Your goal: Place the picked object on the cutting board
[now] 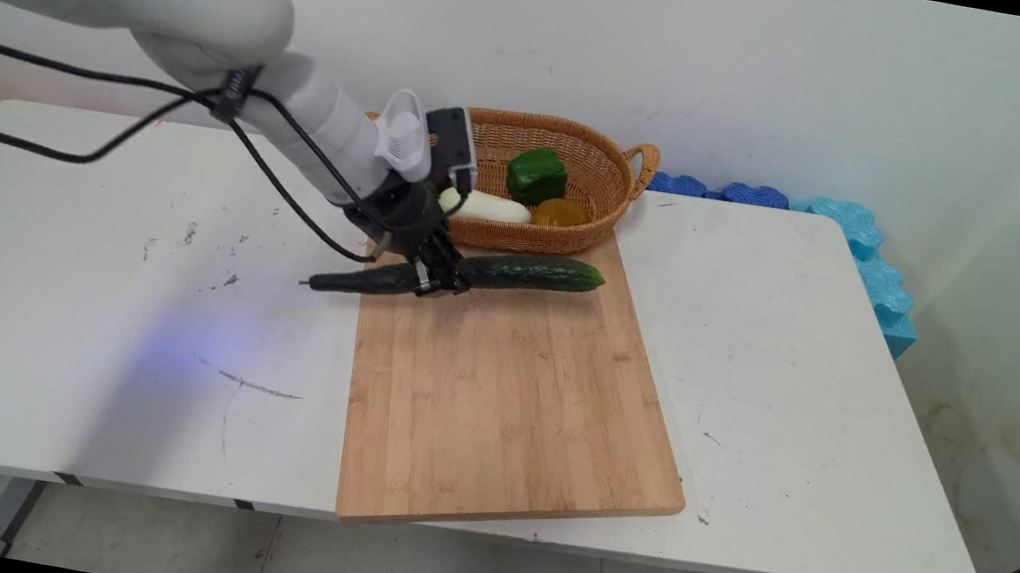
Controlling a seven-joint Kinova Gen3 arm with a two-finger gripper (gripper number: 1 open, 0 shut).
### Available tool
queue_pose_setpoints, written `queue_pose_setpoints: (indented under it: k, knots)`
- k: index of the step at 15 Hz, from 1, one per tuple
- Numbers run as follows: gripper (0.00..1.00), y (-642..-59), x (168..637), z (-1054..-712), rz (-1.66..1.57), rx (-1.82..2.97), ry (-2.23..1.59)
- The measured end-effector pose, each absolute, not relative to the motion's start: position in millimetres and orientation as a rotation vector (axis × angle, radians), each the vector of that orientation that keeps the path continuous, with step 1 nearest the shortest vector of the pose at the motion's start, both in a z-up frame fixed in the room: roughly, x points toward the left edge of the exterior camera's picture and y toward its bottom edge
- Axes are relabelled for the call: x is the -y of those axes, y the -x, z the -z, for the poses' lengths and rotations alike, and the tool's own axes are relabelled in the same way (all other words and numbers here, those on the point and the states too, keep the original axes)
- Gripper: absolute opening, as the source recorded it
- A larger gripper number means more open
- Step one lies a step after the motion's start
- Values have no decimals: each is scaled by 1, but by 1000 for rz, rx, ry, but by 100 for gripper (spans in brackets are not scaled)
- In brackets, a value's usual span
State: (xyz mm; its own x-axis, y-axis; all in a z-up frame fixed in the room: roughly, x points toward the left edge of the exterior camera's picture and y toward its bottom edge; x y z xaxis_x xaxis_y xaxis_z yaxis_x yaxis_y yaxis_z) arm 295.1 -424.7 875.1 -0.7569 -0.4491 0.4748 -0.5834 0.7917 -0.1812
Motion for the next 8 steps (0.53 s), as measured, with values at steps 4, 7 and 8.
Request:
queue_pose_setpoints:
  k: [4, 7, 8]
  knots:
    - [0, -288, 435, -859, -451, 2556, -798]
    - [0, -283, 443, -847, -456, 2551, -797]
    - [0, -281, 446, -843, -459, 2550, -793]
